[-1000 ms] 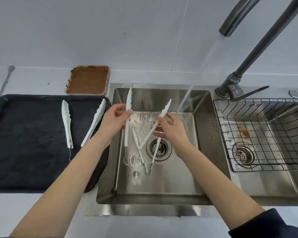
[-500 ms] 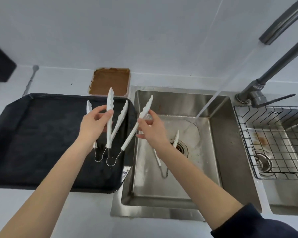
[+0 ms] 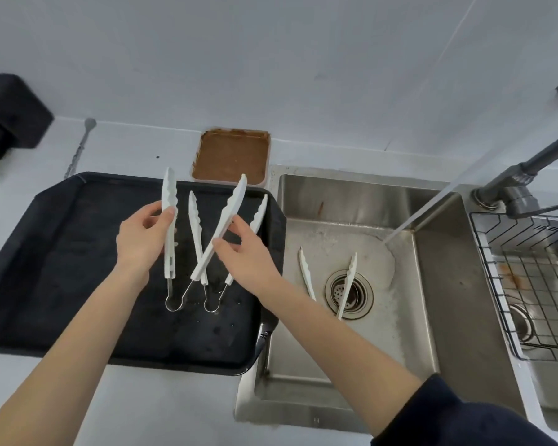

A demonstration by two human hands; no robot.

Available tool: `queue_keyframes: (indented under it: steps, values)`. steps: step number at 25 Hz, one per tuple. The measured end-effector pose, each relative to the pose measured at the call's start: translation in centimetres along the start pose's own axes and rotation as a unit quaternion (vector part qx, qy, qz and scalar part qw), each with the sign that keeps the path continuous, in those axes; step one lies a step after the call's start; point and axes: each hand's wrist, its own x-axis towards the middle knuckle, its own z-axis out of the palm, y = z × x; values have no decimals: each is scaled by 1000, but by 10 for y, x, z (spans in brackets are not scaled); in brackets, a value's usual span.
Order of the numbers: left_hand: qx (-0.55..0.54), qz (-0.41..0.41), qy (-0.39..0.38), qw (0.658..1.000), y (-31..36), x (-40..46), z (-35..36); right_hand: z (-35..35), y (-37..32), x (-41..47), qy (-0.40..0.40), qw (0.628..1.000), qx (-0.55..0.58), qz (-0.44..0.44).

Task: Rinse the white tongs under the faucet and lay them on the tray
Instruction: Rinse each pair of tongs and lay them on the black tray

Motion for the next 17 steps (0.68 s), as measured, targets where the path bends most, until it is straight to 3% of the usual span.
queue_keyframes:
  steps: [17]
  values:
    - [41, -40, 100, 993, -31, 36, -52, 72, -7, 46, -107, 991, -78, 13]
